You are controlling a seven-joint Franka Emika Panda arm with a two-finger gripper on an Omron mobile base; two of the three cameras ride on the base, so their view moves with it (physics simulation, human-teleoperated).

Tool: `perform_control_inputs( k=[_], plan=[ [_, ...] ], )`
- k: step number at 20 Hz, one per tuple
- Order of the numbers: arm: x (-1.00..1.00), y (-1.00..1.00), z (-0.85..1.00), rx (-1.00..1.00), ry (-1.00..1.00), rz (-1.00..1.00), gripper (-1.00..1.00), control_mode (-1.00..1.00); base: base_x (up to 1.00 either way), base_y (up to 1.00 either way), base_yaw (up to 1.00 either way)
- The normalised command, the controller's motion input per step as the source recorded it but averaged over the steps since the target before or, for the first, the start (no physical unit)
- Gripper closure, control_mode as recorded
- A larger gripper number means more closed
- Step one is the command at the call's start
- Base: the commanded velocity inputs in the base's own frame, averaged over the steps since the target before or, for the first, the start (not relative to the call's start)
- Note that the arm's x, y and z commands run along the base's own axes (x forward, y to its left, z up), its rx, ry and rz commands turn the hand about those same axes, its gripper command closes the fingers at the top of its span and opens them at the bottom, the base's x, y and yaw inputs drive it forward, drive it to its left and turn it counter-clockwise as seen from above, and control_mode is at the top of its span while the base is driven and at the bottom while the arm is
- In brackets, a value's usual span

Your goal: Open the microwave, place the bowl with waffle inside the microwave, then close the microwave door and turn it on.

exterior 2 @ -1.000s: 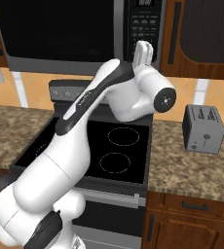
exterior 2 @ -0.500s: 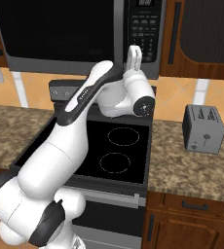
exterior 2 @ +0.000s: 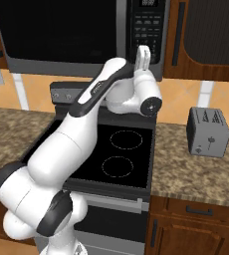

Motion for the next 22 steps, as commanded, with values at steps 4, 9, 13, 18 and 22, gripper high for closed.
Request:
perform_control_inputs(
  k=[4, 9, 13, 18, 22],
  plan=[
    [0.34, -0.11, 0.0, 0.0, 0.0, -0.02, 1.0, -1.0, 0.0, 0.0, 0.0],
    [0.27, 0.0, 0.0, 0.0, 0.0, 0.0, 1.0, -1.0, 0.0, 0.0, 0.0],
    [0.33, 0.0, 0.0, 0.0, 0.0, 0.0, 1.0, -1.0, 0.0, 0.0, 0.0],
    [0.3, 0.0, 0.0, 0.0, 0.0, 0.0, 1.0, -1.0, 0.0, 0.0, 0.0],
    [0.33, 0.0, 0.0, 0.0, 0.0, 0.0, 1.0, -1.0, 0.0, 0.0, 0.0]
  ],
)
